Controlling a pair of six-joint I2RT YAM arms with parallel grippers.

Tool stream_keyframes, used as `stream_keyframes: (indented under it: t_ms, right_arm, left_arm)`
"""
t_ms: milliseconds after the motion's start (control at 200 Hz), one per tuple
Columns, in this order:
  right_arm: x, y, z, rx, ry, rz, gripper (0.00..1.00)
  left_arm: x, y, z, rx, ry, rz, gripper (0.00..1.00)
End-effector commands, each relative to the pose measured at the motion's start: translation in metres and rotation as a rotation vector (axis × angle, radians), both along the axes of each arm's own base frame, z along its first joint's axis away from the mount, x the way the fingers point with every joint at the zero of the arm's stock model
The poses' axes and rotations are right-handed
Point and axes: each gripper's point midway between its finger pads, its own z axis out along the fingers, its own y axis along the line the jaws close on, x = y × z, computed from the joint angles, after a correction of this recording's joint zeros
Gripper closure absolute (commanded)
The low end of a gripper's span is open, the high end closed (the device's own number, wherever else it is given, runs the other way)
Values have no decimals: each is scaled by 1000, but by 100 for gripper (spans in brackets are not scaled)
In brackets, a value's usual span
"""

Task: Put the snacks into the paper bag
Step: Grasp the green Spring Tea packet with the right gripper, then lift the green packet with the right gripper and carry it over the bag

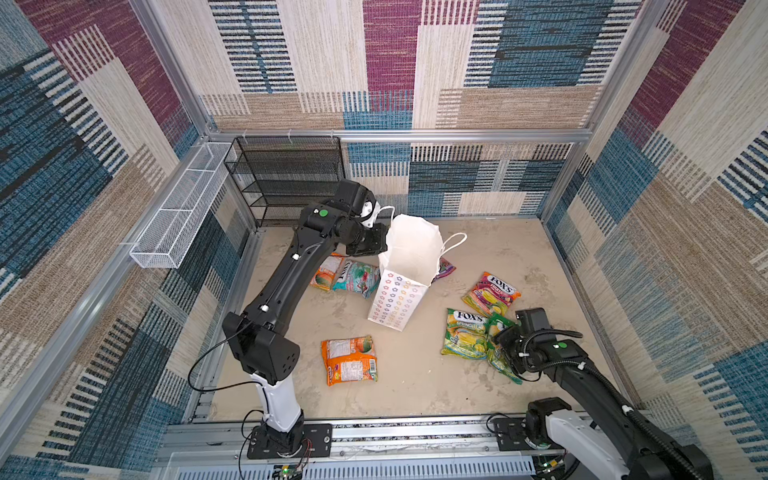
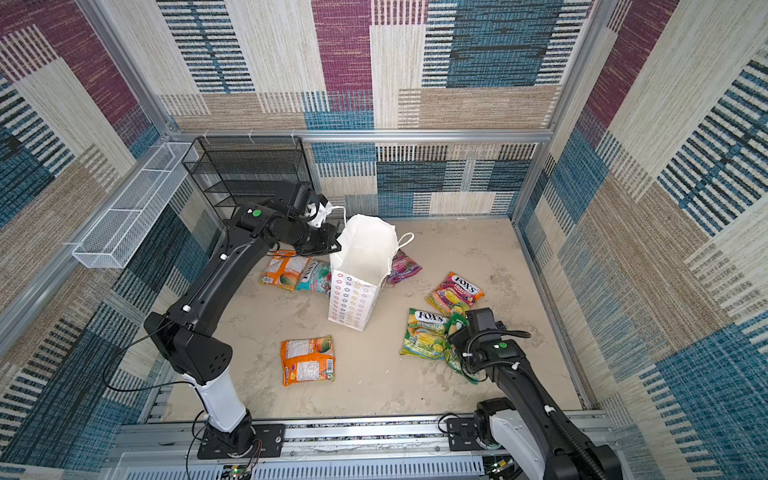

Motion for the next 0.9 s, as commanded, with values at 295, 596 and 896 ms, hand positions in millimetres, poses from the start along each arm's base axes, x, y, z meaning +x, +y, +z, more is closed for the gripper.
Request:
stream_keyframes:
  t_ms: [295,596,896]
  right_arm:
    - [20,-4,26,-16,-120,-27,86]
    - [69,-7,134,-82,-431,14,100]
    - [114,-6,261,-172,-737,66,100]
  left_arm:
    - [1,-7,8,-58,-12,-27,100]
    - [-1,-13,9,-107,9,-43,100]
    - [-4,-19,10,-149,31,-59,100]
